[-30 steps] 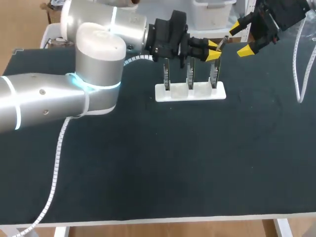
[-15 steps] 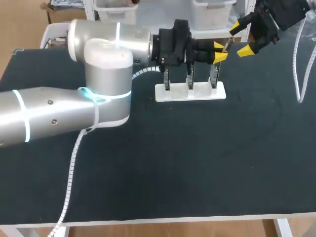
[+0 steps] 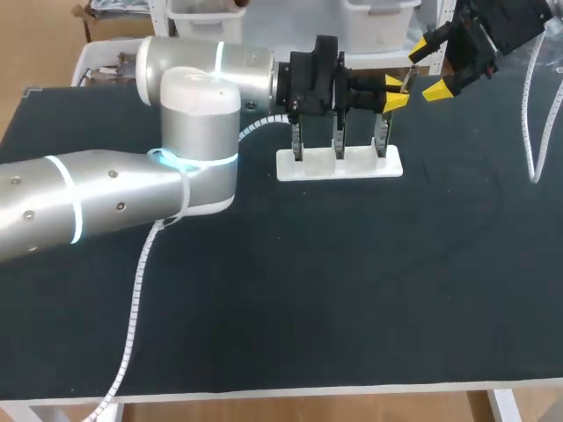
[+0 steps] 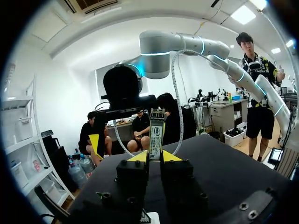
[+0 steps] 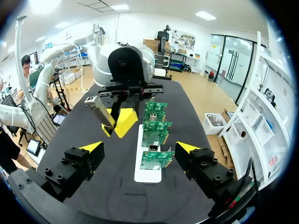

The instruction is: Pick up the optical module with the left hand, and insert it into the network port with the right hand.

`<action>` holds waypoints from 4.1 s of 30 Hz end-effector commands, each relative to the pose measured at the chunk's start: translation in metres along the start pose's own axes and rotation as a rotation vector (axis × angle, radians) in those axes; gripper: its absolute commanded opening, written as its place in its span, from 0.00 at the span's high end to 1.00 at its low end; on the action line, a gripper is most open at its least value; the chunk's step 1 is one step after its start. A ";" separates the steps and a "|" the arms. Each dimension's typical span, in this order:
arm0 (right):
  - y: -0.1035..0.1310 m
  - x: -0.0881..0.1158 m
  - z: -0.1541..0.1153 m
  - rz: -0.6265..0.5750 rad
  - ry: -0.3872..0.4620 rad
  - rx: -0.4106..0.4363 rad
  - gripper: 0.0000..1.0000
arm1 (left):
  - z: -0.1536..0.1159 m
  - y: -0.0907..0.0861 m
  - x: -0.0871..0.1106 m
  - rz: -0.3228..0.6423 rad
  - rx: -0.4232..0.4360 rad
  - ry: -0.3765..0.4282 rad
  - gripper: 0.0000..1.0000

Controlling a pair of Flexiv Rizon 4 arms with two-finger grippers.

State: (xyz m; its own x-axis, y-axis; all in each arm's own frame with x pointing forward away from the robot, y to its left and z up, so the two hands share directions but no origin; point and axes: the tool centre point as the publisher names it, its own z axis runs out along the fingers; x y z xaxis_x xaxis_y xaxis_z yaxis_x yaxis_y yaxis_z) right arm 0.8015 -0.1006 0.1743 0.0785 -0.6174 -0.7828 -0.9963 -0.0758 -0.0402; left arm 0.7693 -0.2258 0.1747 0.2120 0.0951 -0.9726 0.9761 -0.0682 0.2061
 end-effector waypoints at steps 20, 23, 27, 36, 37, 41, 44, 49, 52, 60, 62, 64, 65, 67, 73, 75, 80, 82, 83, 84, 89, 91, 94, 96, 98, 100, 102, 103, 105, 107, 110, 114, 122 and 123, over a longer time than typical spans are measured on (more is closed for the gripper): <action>0.001 0.000 0.000 -0.001 0.000 0.002 0.00 | 0.010 0.032 0.003 0.001 0.114 0.014 1.00; 0.001 0.000 0.000 -0.001 0.000 0.002 0.00 | 0.011 0.032 0.004 0.003 0.112 0.013 1.00; 0.001 0.000 0.000 -0.001 0.000 0.002 0.00 | 0.011 0.032 0.006 0.001 0.106 0.012 1.00; 0.001 0.000 0.000 -0.001 0.000 0.002 0.00 | 0.011 0.028 0.002 -0.013 0.097 0.026 1.00; 0.001 0.000 0.000 -0.001 0.000 0.002 0.00 | 0.011 0.028 0.002 -0.013 0.097 0.026 1.00; 0.001 0.000 0.000 -0.001 0.000 0.002 0.00 | 0.011 0.028 0.002 -0.013 0.097 0.026 1.00; 0.001 0.000 0.000 -0.001 0.000 0.002 0.00 | 0.011 0.028 0.002 -0.013 0.097 0.026 1.00; 0.001 0.000 0.000 -0.001 0.000 0.002 0.00 | 0.011 0.028 0.002 -0.013 0.097 0.026 1.00; 0.001 0.000 0.000 -0.001 0.000 0.002 0.00 | 0.011 0.028 0.002 -0.013 0.097 0.026 1.00; 0.001 0.000 0.000 -0.001 0.000 0.002 0.00 | 0.011 0.028 0.002 -0.013 0.097 0.026 1.00; 0.001 0.000 0.000 -0.001 0.000 0.002 0.00 | 0.011 0.028 0.002 -0.013 0.097 0.026 1.00; 0.001 0.000 0.000 -0.001 0.000 0.002 0.00 | 0.011 0.028 0.002 -0.013 0.097 0.026 1.00; 0.001 0.000 0.000 -0.001 0.000 0.002 0.00 | 0.011 0.028 0.002 -0.013 0.097 0.026 1.00; 0.001 0.000 0.000 -0.001 0.000 0.002 0.00 | 0.011 0.028 0.002 -0.013 0.097 0.026 1.00; 0.001 0.000 0.000 -0.001 0.000 0.002 0.00 | 0.011 0.028 0.002 -0.013 0.097 0.026 1.00; 0.001 0.000 0.000 -0.001 0.000 0.002 0.00 | 0.011 0.028 0.002 -0.013 0.097 0.026 1.00; 0.001 0.000 0.000 -0.001 0.000 0.002 0.00 | 0.011 0.028 0.002 -0.013 0.097 0.026 1.00; 0.001 0.000 0.000 -0.001 0.000 0.002 0.00 | 0.011 0.028 0.002 -0.013 0.097 0.026 1.00; 0.001 0.000 0.000 -0.001 0.000 0.002 0.00 | 0.011 0.028 0.002 -0.013 0.097 0.026 1.00; 0.001 0.000 0.000 -0.001 0.000 0.002 0.00 | 0.011 0.028 0.002 -0.013 0.097 0.026 1.00; 0.005 -0.004 -0.014 -0.015 -0.013 0.034 0.00 | 0.011 0.028 0.002 -0.013 0.097 0.026 1.00; 0.008 -0.005 -0.018 -0.017 -0.011 0.051 0.00 | 0.011 0.028 0.002 -0.013 0.097 0.026 1.00; 0.011 -0.009 -0.023 -0.034 -0.020 0.060 0.00 | 0.011 0.028 0.002 -0.013 0.097 0.026 1.00; 0.012 -0.013 -0.024 -0.054 -0.033 0.066 0.00 | 0.011 0.028 0.002 -0.013 0.097 0.026 1.00; 0.013 -0.018 -0.024 -0.070 -0.041 0.070 0.00 | 0.011 0.028 0.002 -0.013 0.097 0.026 1.00; 0.014 -0.023 -0.024 -0.087 -0.049 0.068 0.00 | 0.011 0.028 0.002 -0.013 0.097 0.026 1.00; 0.015 -0.025 -0.022 -0.096 -0.052 0.069 0.00 | 0.011 0.028 0.002 -0.013 0.097 0.026 1.00; 0.015 -0.026 -0.022 -0.098 -0.055 0.068 0.00 | 0.011 0.028 0.002 -0.013 0.097 0.026 1.00; 0.015 -0.027 -0.019 -0.105 -0.061 0.062 0.00 | 0.011 0.028 0.002 -0.013 0.097 0.026 1.00; 0.014 -0.028 -0.017 -0.111 -0.072 0.058 0.00 | 0.011 0.028 0.002 -0.013 0.097 0.026 1.00; 0.012 -0.032 -0.013 -0.124 -0.084 0.051 0.00 | 0.011 0.028 0.002 -0.013 0.097 0.026 1.00; 0.009 -0.039 -0.007 -0.146 -0.094 0.043 0.00 | 0.011 0.028 0.002 -0.013 0.097 0.026 1.00; 0.007 -0.046 -0.006 -0.166 -0.100 0.050 0.00 | 0.011 0.028 0.002 -0.013 0.097 0.026 1.00; 0.007 -0.046 -0.006 -0.166 -0.100 0.051 0.00 | 0.011 0.028 0.002 -0.013 0.097 0.026 1.00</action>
State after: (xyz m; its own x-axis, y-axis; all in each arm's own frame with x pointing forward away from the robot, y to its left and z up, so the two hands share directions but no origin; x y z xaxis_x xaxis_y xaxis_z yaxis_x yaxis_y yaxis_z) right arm 0.7901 -0.0780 0.2130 0.2403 -0.5183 -0.8207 -0.9707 -0.1268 -0.2041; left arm 0.7967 -0.2377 0.1767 0.2009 0.1198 -0.9723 0.9700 -0.1629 0.1804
